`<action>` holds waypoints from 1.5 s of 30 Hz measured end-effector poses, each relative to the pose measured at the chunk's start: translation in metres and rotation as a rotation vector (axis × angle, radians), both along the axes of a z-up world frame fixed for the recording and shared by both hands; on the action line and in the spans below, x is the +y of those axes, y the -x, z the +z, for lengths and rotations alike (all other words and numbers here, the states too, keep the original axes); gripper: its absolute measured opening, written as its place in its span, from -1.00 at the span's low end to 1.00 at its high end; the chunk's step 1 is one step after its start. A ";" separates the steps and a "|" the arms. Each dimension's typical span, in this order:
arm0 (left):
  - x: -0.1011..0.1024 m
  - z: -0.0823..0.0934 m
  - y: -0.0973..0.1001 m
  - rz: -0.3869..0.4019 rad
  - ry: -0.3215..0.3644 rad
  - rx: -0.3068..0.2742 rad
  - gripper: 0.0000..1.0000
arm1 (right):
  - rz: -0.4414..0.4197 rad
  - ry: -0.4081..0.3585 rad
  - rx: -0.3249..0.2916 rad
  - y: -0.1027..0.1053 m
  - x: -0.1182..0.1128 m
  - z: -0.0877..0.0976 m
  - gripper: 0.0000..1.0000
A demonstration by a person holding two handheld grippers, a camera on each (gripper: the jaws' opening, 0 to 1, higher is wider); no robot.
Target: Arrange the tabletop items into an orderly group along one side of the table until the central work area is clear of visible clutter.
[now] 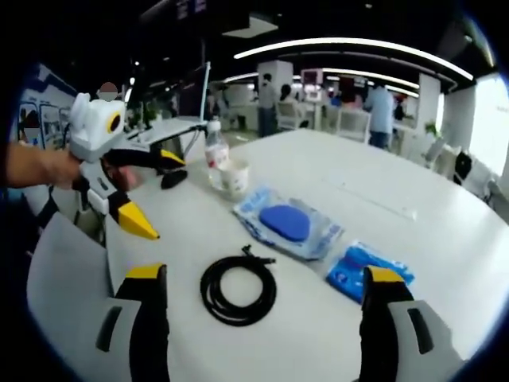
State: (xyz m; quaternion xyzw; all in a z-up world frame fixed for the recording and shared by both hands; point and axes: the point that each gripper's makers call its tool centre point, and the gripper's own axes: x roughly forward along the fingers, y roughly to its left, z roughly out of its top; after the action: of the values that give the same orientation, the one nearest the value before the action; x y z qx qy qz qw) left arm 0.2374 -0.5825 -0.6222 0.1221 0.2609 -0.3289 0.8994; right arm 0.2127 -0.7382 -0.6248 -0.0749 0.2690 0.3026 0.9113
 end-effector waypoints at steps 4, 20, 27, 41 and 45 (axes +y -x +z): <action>0.003 0.001 0.004 0.006 0.006 -0.007 0.97 | -0.013 -0.006 -0.008 0.006 -0.003 0.002 1.00; 0.020 0.013 0.018 0.047 0.047 -0.045 0.97 | -0.075 -0.006 -0.074 0.024 -0.010 0.021 1.00; 0.034 0.018 0.026 0.062 0.057 -0.077 0.97 | -0.100 -0.008 -0.088 0.030 -0.011 0.020 1.00; 0.067 0.016 0.039 0.151 0.072 -0.086 0.97 | -0.157 -0.023 -0.110 0.044 -0.019 0.021 1.00; 0.069 0.015 0.044 0.158 0.063 -0.089 0.97 | -0.170 -0.020 -0.111 0.048 -0.020 0.019 1.00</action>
State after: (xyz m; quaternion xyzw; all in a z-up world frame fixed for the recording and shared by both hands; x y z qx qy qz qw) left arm 0.1933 -0.5139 -0.6069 0.0871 0.2191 -0.2592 0.9366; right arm 0.1646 -0.7586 -0.6053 -0.0592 0.2204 0.2223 0.9479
